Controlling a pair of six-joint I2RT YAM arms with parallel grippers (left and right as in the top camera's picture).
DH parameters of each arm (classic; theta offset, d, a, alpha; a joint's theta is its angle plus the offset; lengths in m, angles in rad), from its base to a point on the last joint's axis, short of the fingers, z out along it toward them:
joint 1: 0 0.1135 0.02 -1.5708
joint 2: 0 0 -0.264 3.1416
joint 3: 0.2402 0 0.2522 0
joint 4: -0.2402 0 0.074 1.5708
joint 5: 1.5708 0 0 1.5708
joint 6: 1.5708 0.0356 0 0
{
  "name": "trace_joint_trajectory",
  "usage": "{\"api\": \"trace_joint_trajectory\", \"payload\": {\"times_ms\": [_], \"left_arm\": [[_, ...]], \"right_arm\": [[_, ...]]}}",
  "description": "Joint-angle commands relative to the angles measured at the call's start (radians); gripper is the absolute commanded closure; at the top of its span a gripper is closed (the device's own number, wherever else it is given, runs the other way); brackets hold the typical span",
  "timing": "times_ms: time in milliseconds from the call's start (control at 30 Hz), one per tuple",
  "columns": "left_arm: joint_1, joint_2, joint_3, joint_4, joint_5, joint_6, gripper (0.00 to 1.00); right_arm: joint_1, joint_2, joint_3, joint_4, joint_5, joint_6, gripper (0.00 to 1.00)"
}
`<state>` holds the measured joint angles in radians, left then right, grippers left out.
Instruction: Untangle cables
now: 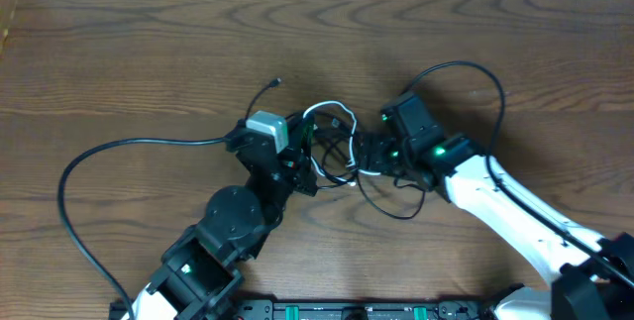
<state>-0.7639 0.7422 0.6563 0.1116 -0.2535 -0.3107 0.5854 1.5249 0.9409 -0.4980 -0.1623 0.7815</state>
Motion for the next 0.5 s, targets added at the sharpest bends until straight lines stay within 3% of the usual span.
{"api": "trace_joint_trajectory", "payload": {"times_ms": [0, 267, 467], "left_arm": [[0.001, -0.030, 0.000, 0.044, -0.017, -0.009, 0.92], [0.002, -0.100, 0.000, 0.141, -0.070, 0.003, 0.92], [0.002, -0.192, 0.000, 0.137, -0.357, 0.060, 0.92]], "right_arm": [[0.049, 0.058, -0.015, 0.031, -0.002, 0.006, 0.32], [0.011, 0.191, -0.014, -0.033, 0.251, 0.128, 0.32], [-0.198, 0.175, -0.010, -0.129, 0.314, 0.079, 0.31]]}}
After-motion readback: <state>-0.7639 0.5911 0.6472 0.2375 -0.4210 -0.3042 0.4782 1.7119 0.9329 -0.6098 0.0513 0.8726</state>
